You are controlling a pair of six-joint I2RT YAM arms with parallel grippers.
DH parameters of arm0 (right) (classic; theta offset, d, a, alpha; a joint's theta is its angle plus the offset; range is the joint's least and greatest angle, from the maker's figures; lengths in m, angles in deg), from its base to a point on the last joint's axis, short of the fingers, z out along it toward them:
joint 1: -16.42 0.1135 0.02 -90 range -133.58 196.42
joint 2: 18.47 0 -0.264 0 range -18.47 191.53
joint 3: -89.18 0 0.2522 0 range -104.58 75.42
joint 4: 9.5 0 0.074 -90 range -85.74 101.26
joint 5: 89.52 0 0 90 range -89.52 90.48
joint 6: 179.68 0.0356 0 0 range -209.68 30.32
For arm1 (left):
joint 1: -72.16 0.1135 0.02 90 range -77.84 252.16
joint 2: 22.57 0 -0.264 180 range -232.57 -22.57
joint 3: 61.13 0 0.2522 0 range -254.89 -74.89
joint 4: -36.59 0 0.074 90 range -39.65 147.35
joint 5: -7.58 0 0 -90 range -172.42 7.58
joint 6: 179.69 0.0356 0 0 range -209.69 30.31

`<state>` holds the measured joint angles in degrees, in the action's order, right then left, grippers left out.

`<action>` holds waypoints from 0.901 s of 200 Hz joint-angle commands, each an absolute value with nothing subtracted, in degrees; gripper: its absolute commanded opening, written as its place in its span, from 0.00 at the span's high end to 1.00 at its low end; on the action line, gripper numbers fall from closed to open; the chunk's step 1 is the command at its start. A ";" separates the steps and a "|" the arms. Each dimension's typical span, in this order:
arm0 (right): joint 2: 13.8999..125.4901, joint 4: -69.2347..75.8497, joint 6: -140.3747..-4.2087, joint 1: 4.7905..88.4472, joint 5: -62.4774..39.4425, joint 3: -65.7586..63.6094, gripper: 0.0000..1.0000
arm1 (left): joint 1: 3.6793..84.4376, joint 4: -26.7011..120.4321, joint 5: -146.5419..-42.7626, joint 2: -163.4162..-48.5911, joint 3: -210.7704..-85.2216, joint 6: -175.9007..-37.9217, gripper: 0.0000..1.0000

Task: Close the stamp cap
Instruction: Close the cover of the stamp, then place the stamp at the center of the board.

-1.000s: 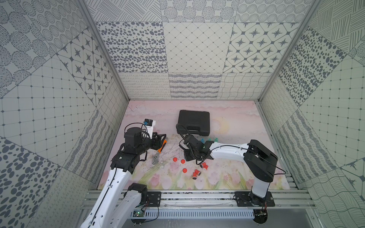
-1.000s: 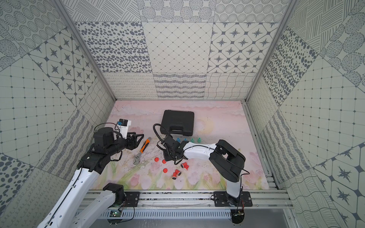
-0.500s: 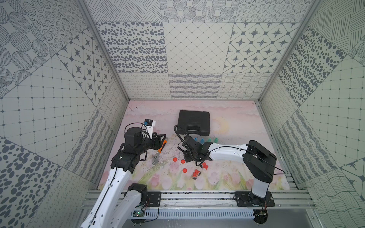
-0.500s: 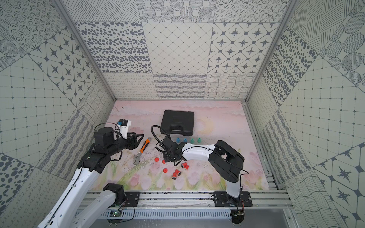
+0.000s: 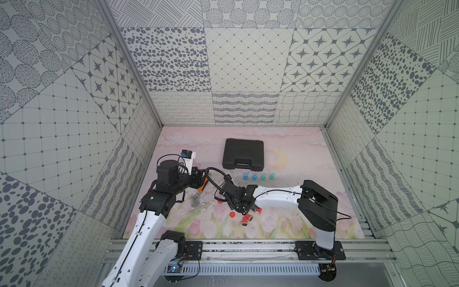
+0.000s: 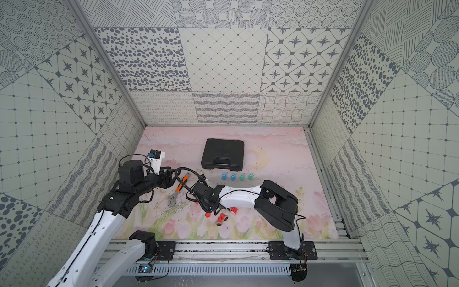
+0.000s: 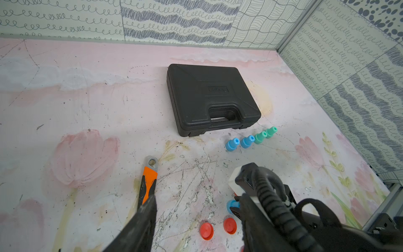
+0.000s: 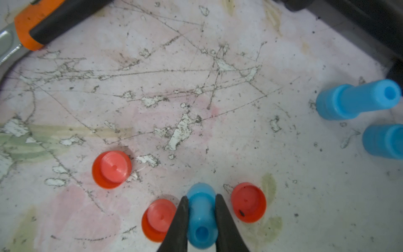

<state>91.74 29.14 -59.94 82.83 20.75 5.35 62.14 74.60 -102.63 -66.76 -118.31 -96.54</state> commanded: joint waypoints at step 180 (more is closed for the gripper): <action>97.61 40.72 -67.77 70.32 15.54 -17.70 0.85 | 62.55 74.25 -102.18 -66.78 -118.66 -95.58 0.38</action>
<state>93.21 38.43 -64.03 70.81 13.56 -13.31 62.20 74.58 -102.61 -66.78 -118.31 -96.54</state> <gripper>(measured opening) 0.204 0.614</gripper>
